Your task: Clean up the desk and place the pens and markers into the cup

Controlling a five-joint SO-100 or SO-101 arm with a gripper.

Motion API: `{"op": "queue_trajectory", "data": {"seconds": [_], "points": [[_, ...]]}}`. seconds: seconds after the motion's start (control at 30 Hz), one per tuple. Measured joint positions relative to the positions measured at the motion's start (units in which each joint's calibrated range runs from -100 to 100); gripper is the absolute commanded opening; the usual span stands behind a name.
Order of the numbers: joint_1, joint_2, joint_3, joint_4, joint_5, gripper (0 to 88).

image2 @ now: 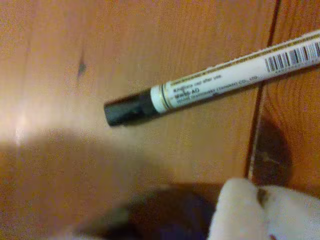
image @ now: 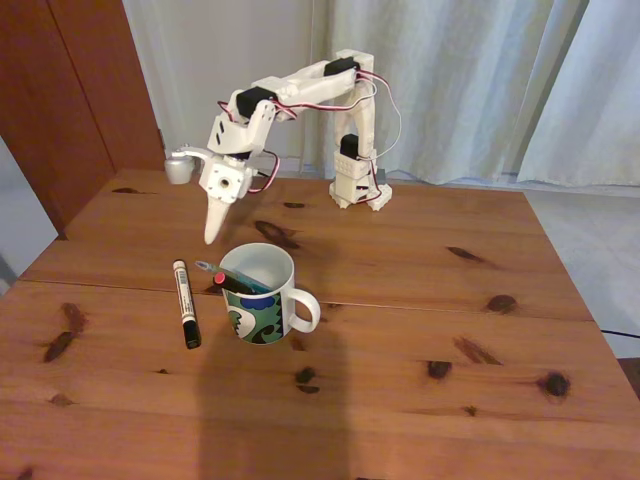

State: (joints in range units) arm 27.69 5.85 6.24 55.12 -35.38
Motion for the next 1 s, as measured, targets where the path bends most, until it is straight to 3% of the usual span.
{"op": "queue_trajectory", "data": {"seconds": [0.23, 0.53, 1.0], "points": [[0.07, 2.46, -7.81, 0.0, -13.14, 0.8], [0.15, 10.25, -15.2, 0.0, -22.22, 0.8], [0.22, 20.93, -20.89, 0.0, -24.71, 0.9]]}}
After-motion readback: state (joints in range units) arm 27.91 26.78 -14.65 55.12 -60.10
